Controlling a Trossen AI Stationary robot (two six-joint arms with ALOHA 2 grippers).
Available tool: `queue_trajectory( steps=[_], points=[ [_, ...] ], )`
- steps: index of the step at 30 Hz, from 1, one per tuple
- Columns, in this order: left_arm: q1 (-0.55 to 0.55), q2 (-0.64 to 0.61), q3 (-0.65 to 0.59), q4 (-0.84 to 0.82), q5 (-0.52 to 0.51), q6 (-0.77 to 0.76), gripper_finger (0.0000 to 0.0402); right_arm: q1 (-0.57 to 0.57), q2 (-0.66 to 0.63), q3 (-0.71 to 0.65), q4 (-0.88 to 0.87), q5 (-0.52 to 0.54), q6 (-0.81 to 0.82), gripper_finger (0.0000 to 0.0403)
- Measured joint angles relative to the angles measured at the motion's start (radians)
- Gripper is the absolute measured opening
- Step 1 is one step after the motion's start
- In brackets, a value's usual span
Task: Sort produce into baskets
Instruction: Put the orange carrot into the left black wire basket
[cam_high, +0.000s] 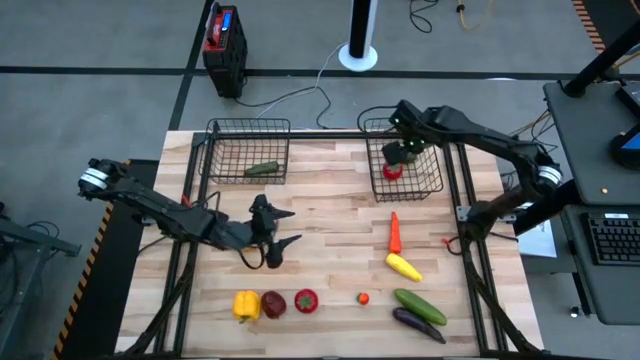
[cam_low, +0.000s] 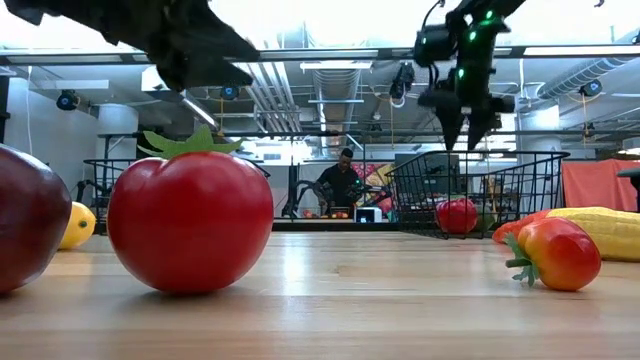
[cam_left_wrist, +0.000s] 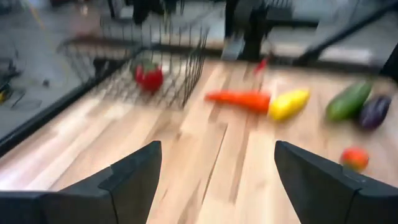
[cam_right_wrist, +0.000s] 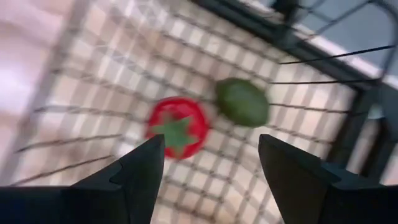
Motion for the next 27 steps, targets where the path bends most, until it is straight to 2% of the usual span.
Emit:
queue_trajectory(
  steps=[5,10,19,27],
  points=[
    [0.0,0.025,0.174,-0.49,-0.007,-0.075,0.0293,0.126,-0.06,0.0,0.003,-0.087,0.055,0.0246],
    [0.0,0.058,0.287,-0.738,-0.034,-0.081,0.0293,0.307,-0.093,0.0,0.003,-0.09,0.117,0.0243],
    [0.0,0.055,0.304,-0.779,-0.088,-0.069,0.0293,0.636,-0.081,-0.013,0.015,-0.115,0.273,0.0242],
    [0.0,0.056,0.304,-0.778,-0.089,-0.093,0.0293,0.796,-0.025,-0.053,-0.027,-0.134,0.488,0.026]
  ],
)
